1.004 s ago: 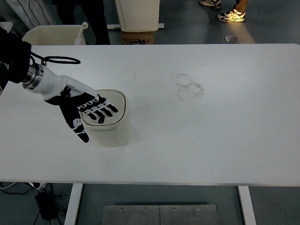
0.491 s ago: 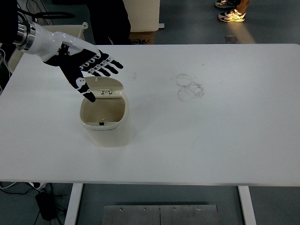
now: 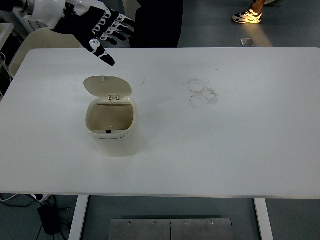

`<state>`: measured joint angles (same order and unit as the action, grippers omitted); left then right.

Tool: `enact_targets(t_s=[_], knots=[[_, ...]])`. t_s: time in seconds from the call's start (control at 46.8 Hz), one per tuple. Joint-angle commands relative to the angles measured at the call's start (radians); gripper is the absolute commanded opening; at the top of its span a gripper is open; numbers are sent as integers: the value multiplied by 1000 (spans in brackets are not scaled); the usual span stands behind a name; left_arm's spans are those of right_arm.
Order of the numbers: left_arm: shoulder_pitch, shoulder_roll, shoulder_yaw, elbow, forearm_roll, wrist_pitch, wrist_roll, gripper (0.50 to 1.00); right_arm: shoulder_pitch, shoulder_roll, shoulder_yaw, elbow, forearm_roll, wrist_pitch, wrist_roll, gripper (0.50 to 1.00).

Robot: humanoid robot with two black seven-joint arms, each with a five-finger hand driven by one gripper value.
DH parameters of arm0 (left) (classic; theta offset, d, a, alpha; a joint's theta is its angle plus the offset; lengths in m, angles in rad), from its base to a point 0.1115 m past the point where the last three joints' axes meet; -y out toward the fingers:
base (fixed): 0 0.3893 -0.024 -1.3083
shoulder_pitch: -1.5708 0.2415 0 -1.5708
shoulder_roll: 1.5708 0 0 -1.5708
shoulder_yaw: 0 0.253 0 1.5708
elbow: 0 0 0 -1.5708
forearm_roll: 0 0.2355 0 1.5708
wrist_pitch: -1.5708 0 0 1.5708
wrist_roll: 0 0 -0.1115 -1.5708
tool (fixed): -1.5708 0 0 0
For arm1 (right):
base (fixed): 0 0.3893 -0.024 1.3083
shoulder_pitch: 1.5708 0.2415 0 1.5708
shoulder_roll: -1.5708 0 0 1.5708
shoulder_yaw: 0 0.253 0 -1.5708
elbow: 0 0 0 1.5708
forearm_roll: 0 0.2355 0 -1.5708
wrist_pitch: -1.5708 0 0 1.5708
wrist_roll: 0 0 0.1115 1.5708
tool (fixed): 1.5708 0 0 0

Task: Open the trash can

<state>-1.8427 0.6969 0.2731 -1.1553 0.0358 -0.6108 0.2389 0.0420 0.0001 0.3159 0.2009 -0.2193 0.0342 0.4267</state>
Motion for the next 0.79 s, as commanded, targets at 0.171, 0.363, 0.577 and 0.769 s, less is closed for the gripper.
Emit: enact_targets(t_s=[0.171,0.363,0.577,0.769], knots=[[187,-74,-270,176,-80,0,-23,1000,-5,0,-1,0,0,1,0,991],[270,-158,-431,368,-82,11,-32,1000,-19,0,-3,2,0,1,0,991],[364,-214,-572,497,-117,43,-81,1000,-22,0,-1,2,0,1,-2,991],[517,-214,-683,497,-168,125,-162,1000,-22,0,-1,3,0,1,-2,991]])
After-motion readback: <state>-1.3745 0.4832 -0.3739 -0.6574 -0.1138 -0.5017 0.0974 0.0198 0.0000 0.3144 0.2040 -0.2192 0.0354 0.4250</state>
